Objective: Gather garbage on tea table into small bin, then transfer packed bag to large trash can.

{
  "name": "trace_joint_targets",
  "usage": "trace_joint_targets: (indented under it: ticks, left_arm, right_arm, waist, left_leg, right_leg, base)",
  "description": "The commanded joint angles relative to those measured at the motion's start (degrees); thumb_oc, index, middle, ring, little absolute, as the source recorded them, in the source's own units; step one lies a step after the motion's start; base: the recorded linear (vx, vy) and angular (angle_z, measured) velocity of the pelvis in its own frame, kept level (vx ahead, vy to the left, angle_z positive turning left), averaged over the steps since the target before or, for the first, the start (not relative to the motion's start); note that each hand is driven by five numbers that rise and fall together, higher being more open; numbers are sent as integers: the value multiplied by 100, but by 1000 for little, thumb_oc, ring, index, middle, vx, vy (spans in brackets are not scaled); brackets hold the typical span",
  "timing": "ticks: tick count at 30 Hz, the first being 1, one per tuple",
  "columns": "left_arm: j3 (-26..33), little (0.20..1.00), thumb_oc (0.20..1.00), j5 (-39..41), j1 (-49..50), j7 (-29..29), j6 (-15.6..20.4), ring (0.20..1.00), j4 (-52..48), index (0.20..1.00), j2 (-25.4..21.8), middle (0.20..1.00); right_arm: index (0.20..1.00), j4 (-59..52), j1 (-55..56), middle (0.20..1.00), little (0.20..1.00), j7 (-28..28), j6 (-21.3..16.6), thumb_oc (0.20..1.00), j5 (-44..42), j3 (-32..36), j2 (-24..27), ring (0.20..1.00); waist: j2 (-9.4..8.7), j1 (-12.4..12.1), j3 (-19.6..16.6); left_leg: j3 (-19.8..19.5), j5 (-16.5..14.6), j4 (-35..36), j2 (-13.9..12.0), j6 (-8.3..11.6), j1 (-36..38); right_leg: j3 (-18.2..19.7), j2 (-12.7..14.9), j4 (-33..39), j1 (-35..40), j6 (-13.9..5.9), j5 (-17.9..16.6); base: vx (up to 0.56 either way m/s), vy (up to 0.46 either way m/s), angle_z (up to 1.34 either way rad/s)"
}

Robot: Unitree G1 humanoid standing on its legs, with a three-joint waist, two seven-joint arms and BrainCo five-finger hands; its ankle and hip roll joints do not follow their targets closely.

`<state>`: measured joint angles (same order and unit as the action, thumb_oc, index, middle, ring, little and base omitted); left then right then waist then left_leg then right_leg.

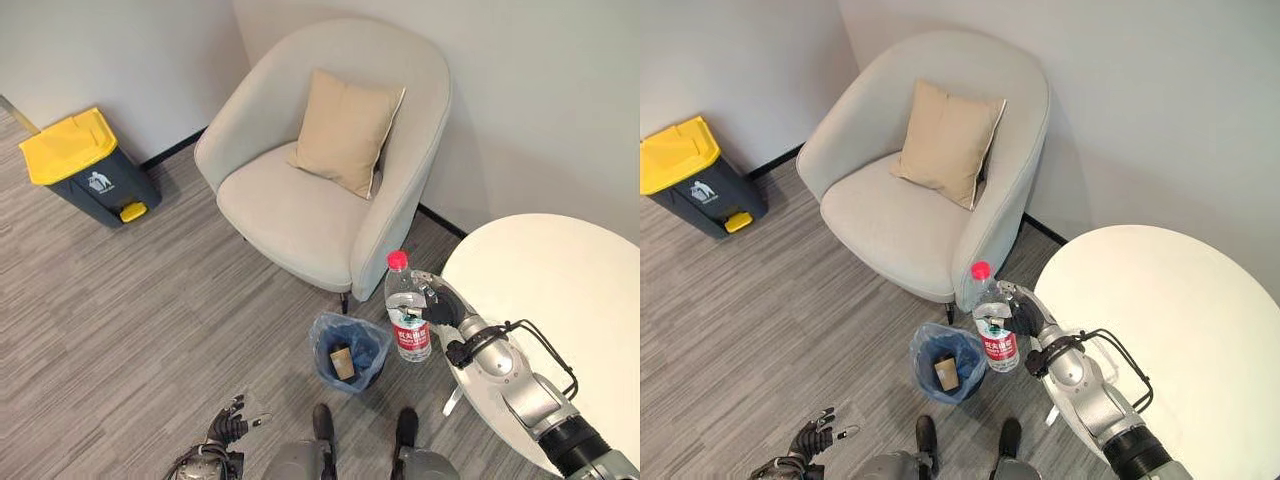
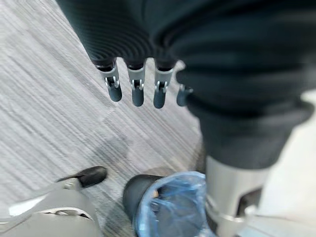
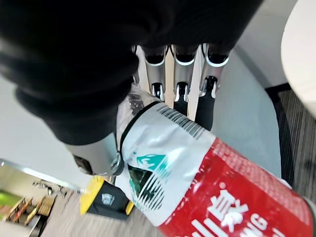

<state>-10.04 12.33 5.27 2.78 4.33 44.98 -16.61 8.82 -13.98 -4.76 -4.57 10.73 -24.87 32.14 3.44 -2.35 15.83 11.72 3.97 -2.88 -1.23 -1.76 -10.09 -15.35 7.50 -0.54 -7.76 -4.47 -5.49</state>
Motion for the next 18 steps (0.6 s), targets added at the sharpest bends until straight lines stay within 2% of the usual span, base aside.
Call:
trace_joint_targets:
  ticks: [1,2,3,4,11,13,18]
  left_arm:
    - [-122,1000,1000,76,-525,255,204,1000,-79,1000,-206,1000]
    - [-204,1000,1000,209,-688,332,237,1000,-93,1000,-226,1000]
    - [-203,1000,1000,209,-688,332,237,1000,-93,1000,-226,1000]
    - [-329,1000,1000,384,-848,399,271,1000,-231,1000,-250,1000]
    - [-569,1000,1000,574,-1473,622,339,1000,-248,1000,-362,1000]
    - [-656,1000,1000,660,-1695,687,361,1000,-315,1000,-393,1000]
    - [-853,1000,1000,748,-1963,722,418,1000,-383,1000,-456,1000]
  right_arm:
    - [200,-229,-784,200,200,-312,-248,200,132,-194,-92,200]
    - [200,-103,-1063,200,200,-420,-207,200,165,-305,-110,200]
    - [200,-103,-1063,200,200,-420,-208,200,165,-305,-110,200]
    - [200,7,-1458,200,200,-590,-166,200,205,-396,-115,200]
    - [200,427,-2511,200,200,-1196,-69,200,167,-417,-163,200]
    - [200,693,-2933,200,200,-1453,-20,200,161,-388,-192,200]
    - [200,1457,-3647,200,200,-1746,39,200,6,-389,-222,200]
  waist:
    - [-151,-156,411]
    - [-111,-198,474]
    - [-111,-198,470]
    - [-75,-227,554]
    - [-12,-268,785]
    - [24,-305,817]
    - [105,-408,830]
  left_leg:
    - [-265,-611,-778,28,212,-610]
    - [-355,-619,-1096,10,215,-1109]
    - [-355,-619,-1099,10,215,-1114]
    - [-420,-796,-1554,-23,271,-1775]
    - [-428,-906,-2611,-115,230,-3500]
    - [-471,-971,-2988,-65,190,-4142]
    - [-520,-1070,-3511,35,131,-5013]
  right_leg:
    - [64,115,-1224,-488,48,1232]
    - [-6,191,-1574,-927,119,1343]
    - [-6,191,-1577,-932,119,1343]
    - [34,289,-2156,-1607,157,1614]
    - [194,580,-3537,-3428,276,1888]
    - [279,685,-4051,-4112,342,2050]
    - [441,870,-4660,-5014,415,2199]
  base:
    - [-220,-63,35]
    - [-141,-48,37]
    - [-108,-40,44]
    - [-68,-4,37]
    - [-97,48,22]
    - [-45,55,23]
    - [7,34,14]
